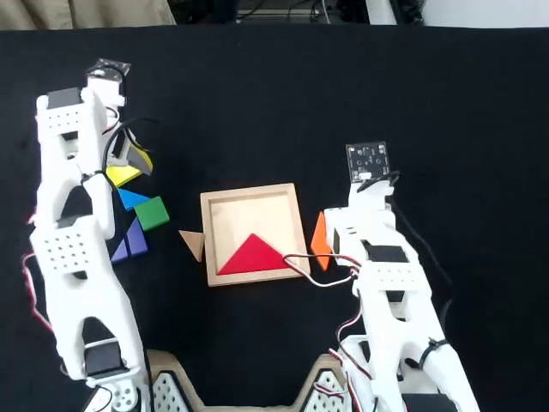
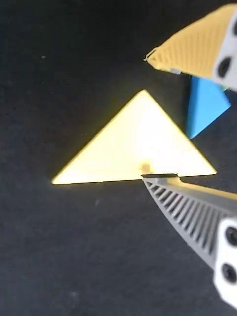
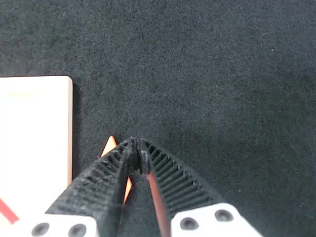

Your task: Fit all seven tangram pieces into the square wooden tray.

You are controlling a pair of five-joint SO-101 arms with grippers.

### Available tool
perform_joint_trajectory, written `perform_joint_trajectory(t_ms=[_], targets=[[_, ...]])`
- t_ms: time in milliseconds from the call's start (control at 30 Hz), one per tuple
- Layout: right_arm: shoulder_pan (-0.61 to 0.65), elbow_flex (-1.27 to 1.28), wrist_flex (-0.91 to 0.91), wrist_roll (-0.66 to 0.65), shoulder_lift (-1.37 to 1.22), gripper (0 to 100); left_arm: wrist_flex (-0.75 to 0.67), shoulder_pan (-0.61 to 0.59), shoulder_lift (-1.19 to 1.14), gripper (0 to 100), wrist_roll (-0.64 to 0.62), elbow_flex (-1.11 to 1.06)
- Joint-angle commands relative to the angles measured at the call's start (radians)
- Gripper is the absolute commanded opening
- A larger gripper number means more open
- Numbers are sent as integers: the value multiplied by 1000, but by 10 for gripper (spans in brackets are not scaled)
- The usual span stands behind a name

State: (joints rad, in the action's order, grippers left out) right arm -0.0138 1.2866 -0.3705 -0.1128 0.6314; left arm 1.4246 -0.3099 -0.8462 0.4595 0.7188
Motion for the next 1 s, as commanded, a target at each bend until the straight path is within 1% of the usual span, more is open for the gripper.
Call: perform_joint_trajectory(t_ms=[0,167,433,567,700,767,900,967], targets=[[17,-13,21,0,19,15,61,-2,-55,332,31,183],[17,-13,21,0,19,15,71,-16,-133,332,34,318],[17,-12,21,0,19,15,75,-16,-236,332,34,381],[17,-12,21,0,19,15,146,-13,-241,332,35,412],[17,-12,21,0,19,15,157,-13,-250,327,35,456],[17,-12,21,0,19,15,157,-12,-250,283,35,456],[17,-12,21,0,19,15,164,-7,-252,177,87,455],[17,-12,21,0,19,15,164,-10,-252,152,95,455]])
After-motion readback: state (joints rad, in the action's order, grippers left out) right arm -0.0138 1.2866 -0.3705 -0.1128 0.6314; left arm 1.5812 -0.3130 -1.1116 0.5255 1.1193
